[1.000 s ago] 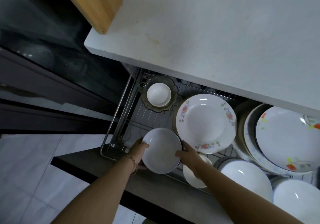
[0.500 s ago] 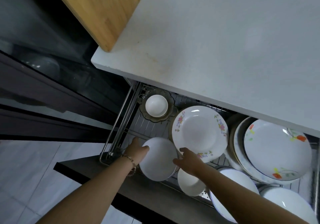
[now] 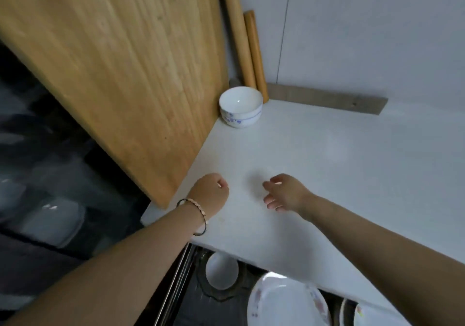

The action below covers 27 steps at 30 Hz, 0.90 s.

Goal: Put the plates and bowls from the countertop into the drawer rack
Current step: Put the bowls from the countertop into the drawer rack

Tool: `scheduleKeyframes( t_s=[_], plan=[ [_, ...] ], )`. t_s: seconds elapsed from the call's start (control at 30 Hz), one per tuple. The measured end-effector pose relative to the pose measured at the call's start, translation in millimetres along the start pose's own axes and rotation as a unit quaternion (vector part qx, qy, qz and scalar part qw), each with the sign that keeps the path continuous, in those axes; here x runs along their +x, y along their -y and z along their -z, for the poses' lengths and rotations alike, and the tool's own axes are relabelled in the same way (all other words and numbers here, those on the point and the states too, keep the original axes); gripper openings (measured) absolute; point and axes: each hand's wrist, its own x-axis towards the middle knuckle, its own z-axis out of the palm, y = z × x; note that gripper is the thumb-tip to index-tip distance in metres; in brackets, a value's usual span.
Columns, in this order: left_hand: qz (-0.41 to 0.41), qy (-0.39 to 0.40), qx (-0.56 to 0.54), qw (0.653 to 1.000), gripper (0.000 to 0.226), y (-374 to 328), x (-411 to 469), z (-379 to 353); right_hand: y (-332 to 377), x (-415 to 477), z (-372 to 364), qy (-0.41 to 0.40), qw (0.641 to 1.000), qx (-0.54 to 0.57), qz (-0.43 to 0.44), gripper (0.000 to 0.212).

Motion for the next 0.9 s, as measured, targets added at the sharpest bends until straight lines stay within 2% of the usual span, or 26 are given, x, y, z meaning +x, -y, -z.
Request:
scheduleKeyframes(
  t_s=[0.07,0.13,0.2,0.43,0.57,0.73,0.83,0.9],
  plan=[
    [0.01,-0.011,-0.024,1.0,0.023,-10.2,40.4,8.9,27.7,32.9,12.8,-0.046,0.996,0.081,-0.013,0.045],
    [0.008,-0.006,-0.027,1.0,0.016,-17.9,77.5,15.5,52.0,67.9,21.5,-0.08,0.984,0.158,-0.037,0.046],
    [0.005,-0.008,-0.033,0.999,0.018,-20.8,109.1,19.9,73.7,101.2,26.6,-0.098,0.968,0.225,-0.055,0.047],
    [-0.009,-0.007,-0.021,1.0,0.033,-5.7,182.1,23.4,123.8,211.0,26.1,-0.114,0.943,0.305,-0.066,0.066],
    [0.01,-0.018,-0.028,0.999,0.035,10.4,195.2,19.8,132.0,241.5,11.9,-0.118,0.916,0.381,-0.036,0.05],
    [0.02,-0.006,-0.074,0.997,0.036,24.0,197.8,18.1,121.2,251.2,-0.5,-0.16,0.873,0.46,-0.012,0.047],
    [0.047,-0.005,-0.19,0.981,0.028,27.1,194.7,13.0,96.5,230.6,-5.5,-0.172,0.875,0.451,-0.03,0.041],
    [0.06,-0.002,-0.256,0.965,0.037,20.3,184.6,9.9,73.8,204.7,-7.6,-0.167,0.883,0.437,-0.037,0.028]
  ],
)
